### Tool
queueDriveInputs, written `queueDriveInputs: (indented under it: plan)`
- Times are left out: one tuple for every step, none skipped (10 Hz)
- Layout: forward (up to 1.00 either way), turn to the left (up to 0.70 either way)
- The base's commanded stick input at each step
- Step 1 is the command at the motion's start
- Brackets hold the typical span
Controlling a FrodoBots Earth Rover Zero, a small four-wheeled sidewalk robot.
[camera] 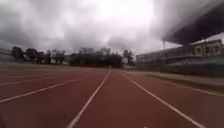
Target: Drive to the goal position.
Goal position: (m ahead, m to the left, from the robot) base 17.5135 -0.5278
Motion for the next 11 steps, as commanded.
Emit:
queueDriveInputs:
  plan:
    - [0.67, 0.00]
    - [0.67, 0.00]
    - [0.67, 0.00]
    - [0.67, 0.00]
    - [0.67, 0.00]
    - [0.67, 0.00]
    - [0.67, 0.00]
    - [0.67, 0.00]
    - [0.67, 0.00]
    - [0.67, 0.00]
    - [0.67, 0.00]
